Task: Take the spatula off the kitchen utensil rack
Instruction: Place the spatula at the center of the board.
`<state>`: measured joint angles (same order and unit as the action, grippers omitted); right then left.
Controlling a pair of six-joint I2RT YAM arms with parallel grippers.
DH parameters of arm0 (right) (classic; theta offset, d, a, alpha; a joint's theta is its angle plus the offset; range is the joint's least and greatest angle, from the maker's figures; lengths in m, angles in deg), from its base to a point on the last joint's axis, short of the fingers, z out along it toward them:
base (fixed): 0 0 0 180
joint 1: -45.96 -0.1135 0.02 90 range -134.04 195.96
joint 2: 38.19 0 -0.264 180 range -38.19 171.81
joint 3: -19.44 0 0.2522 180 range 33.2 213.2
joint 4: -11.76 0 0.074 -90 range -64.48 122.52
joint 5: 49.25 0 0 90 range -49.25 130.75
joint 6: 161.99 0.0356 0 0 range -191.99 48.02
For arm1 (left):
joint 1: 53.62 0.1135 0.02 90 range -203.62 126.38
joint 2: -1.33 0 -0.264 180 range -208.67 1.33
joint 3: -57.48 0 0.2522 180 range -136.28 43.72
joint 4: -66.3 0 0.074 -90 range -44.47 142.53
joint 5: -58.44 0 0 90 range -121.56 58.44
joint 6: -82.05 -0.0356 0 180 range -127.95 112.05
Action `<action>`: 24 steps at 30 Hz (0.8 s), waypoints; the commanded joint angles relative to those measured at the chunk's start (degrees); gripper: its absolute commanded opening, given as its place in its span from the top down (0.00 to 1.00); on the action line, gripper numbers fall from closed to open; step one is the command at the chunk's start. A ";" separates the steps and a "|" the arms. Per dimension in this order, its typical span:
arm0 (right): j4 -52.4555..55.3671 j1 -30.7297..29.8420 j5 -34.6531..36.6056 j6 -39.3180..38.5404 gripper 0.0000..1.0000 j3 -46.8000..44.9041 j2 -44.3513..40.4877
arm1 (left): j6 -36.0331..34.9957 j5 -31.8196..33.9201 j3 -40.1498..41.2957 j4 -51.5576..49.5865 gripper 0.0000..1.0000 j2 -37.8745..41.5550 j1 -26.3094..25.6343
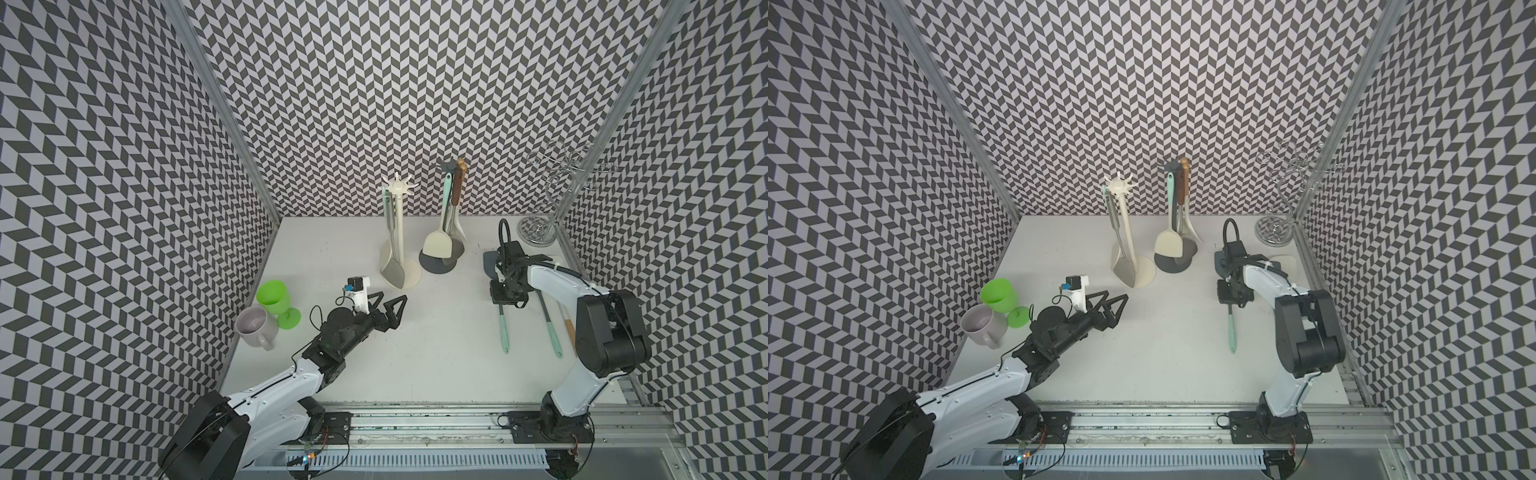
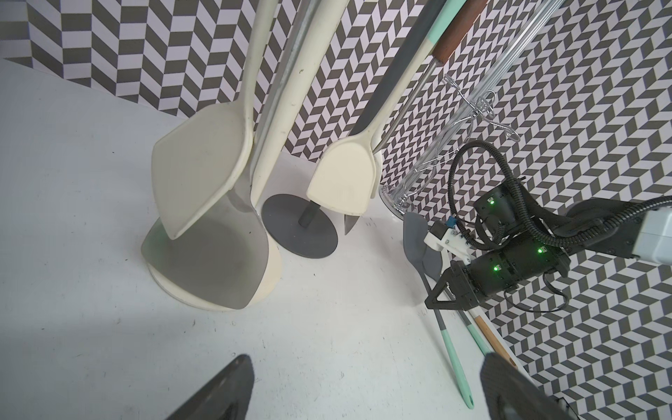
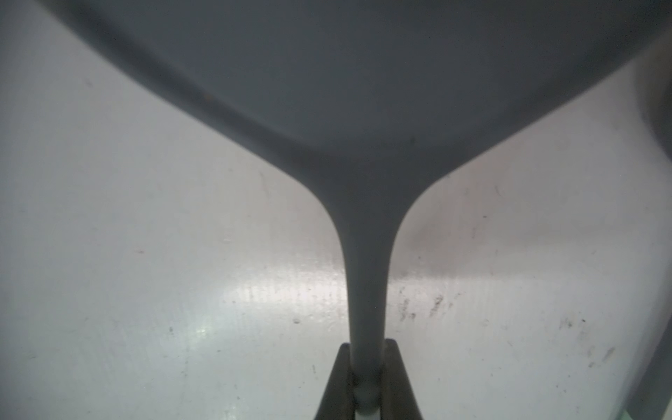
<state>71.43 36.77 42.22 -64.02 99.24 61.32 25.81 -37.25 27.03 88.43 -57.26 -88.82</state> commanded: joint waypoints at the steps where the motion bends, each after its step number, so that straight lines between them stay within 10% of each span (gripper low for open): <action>1: 3.60 1.42 6.02 -1.60 1.00 1.51 0.68 | -0.39 -0.10 0.60 1.41 0.01 1.08 0.40; 24: 4.01 2.69 13.52 -0.76 1.00 -1.44 7.24 | -1.27 1.39 1.41 1.19 0.02 3.79 0.40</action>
<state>75.96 39.02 52.25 -64.83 99.24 66.78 25.28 -36.36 27.95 88.46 -53.96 -88.82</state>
